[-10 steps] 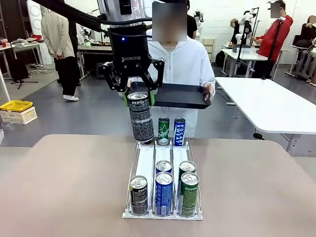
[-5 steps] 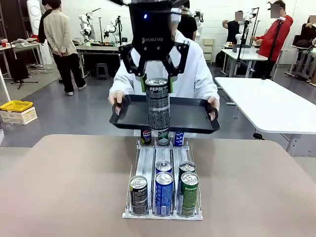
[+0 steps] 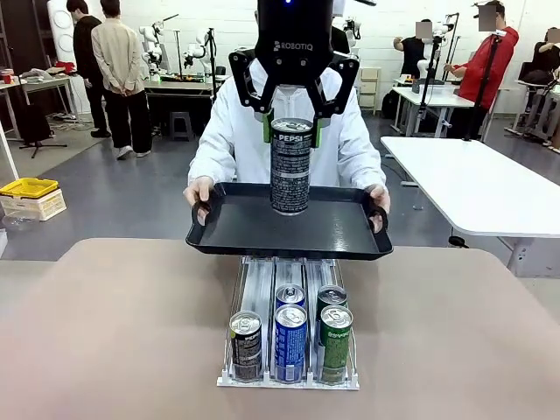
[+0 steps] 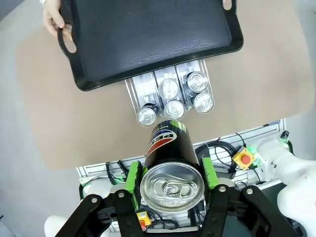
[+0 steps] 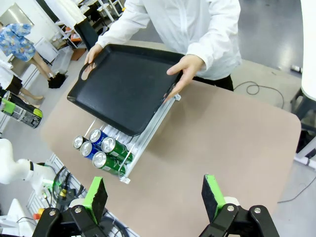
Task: Retrieve and hand over the desired beverage to the person.
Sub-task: Pick up a can of the same type that the person held from the Automatic Can Dispenser, then place the picked can on the Handle tray extended by the person.
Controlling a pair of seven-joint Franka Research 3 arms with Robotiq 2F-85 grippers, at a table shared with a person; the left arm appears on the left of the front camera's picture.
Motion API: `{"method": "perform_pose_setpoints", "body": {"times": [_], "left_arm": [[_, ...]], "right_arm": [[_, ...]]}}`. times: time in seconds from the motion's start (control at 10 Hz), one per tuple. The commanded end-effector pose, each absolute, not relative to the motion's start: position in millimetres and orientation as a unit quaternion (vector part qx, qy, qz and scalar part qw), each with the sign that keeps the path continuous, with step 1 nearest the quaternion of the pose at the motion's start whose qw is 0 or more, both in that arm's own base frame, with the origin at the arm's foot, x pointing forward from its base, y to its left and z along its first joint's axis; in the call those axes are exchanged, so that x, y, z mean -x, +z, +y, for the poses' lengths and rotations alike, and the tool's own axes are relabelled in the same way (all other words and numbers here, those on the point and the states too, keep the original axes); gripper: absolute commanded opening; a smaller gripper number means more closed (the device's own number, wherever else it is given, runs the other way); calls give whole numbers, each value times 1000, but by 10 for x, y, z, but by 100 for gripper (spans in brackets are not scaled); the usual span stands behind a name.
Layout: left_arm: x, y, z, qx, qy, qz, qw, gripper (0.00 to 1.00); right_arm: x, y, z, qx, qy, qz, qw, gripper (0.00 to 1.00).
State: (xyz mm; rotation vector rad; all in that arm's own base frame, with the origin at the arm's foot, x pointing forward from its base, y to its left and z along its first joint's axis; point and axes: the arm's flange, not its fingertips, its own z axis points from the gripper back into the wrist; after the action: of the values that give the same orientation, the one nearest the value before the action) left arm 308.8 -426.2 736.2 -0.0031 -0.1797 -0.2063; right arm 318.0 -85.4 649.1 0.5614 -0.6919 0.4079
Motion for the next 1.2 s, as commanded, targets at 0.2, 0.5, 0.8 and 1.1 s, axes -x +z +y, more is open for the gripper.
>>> {"method": "perform_pose_setpoints", "body": {"times": [0.2,0.5,0.8,1.1], "left_arm": [[-3097,7352,-4223,1,-101,-89,991,58],[-3097,7352,-4223,1,-101,-89,991,58],[-3097,7352,-4223,1,-101,-89,991,58],[-3097,7352,-4223,1,-101,-89,991,58]], "right_arm": [[-3198,6493,-863,-283,202,-337,875,100],[-3198,6493,-863,-283,202,-337,875,100],[-3198,6493,-863,-283,202,-337,875,100],[-3198,6493,-863,-283,202,-337,875,100]]}}
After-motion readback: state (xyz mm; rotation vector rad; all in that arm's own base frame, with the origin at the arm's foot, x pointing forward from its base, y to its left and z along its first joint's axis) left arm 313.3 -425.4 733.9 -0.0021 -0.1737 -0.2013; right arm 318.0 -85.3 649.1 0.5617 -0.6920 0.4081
